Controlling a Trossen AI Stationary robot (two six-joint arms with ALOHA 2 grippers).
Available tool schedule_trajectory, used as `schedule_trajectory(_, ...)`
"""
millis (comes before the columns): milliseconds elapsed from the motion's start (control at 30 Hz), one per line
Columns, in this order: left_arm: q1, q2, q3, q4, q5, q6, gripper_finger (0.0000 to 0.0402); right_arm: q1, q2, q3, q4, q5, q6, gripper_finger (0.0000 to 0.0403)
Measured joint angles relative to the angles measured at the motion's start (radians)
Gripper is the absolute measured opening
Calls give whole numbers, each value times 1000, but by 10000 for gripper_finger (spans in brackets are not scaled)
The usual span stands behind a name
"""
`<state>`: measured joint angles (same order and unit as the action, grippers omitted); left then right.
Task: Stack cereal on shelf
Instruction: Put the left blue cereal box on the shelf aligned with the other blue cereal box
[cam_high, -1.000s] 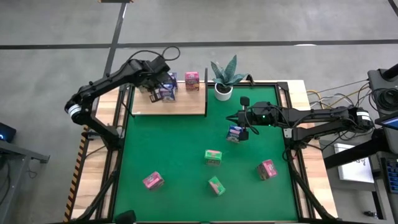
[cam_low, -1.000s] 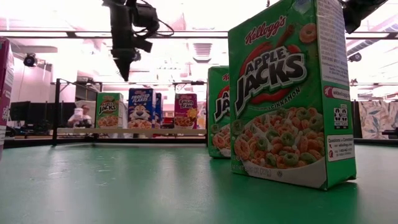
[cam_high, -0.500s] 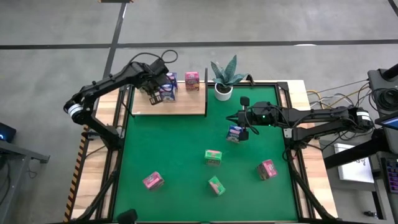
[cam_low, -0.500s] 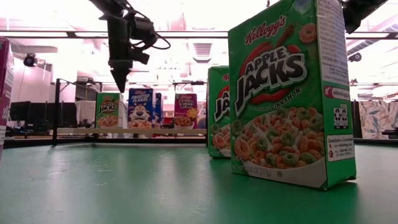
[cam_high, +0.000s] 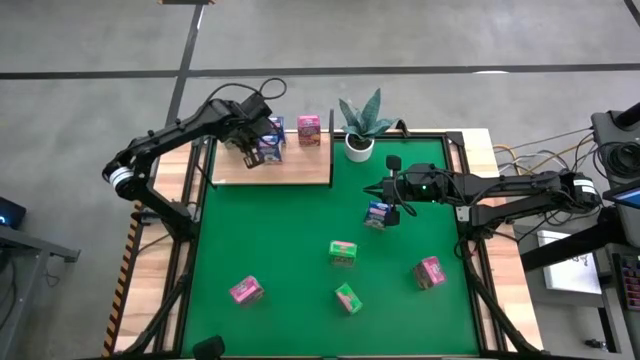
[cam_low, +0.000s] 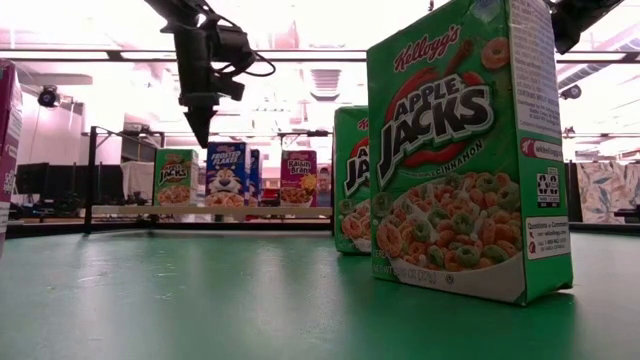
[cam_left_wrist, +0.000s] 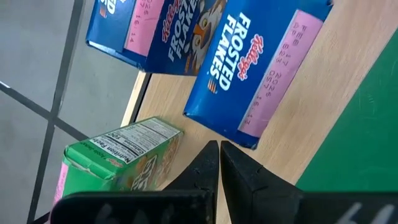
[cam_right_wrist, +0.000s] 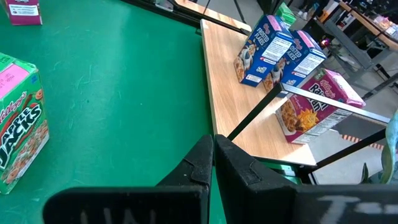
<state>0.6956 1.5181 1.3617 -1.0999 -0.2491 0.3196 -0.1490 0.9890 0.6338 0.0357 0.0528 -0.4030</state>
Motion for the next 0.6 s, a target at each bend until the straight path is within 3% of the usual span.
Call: schedule_trajectory(600, -3, 0, 0, 7, 25, -15, 0, 0, 0, 0, 0, 0, 0, 9)
